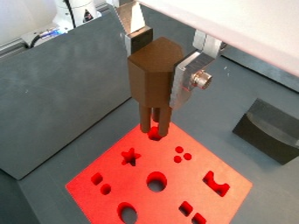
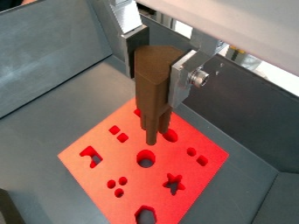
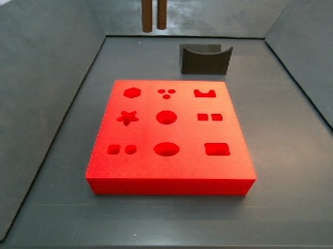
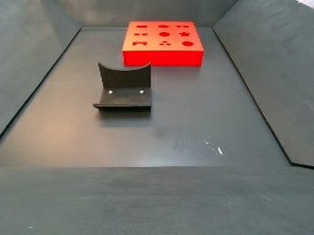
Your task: Insert the 3 prong object.
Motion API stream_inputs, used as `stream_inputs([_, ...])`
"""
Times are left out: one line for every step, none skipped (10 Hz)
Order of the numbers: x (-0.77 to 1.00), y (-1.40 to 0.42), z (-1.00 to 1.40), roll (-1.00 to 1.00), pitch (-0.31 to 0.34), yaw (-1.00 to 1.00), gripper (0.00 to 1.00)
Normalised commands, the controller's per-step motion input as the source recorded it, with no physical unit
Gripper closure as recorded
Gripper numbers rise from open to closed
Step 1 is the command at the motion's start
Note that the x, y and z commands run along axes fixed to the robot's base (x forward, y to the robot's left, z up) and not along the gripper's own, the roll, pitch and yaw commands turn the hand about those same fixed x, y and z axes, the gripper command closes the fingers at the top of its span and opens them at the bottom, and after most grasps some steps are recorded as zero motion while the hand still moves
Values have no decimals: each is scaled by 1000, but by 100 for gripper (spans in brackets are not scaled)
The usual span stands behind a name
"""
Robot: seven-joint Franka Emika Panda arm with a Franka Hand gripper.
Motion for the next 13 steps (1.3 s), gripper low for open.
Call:
stream_inputs([-46,77,0,0,0,-26,100])
stream_inputs([266,283,-77,0,0,46,100])
stream_inputs([223,200,-163,0,-66,674,100])
stream_inputs([154,103,-114,0,-51,777,100])
stream_inputs([260,60,-74,24,-14,734,100])
stream_inputs([214,20,-63,43,0,569,100])
stream_inputs([91,0,-11,47,0,206,100])
stream_inputs([0,0,0,6,0,31,100])
stream_inputs([0,0,0,11,0,0,100])
stream_inputs([0,0,0,10,0,0,100])
stream_inputs([0,0,0,4,0,0,100])
stream_inputs([0,0,0,14,0,0,100])
stream_inputs([0,0,0,26,0,0,100])
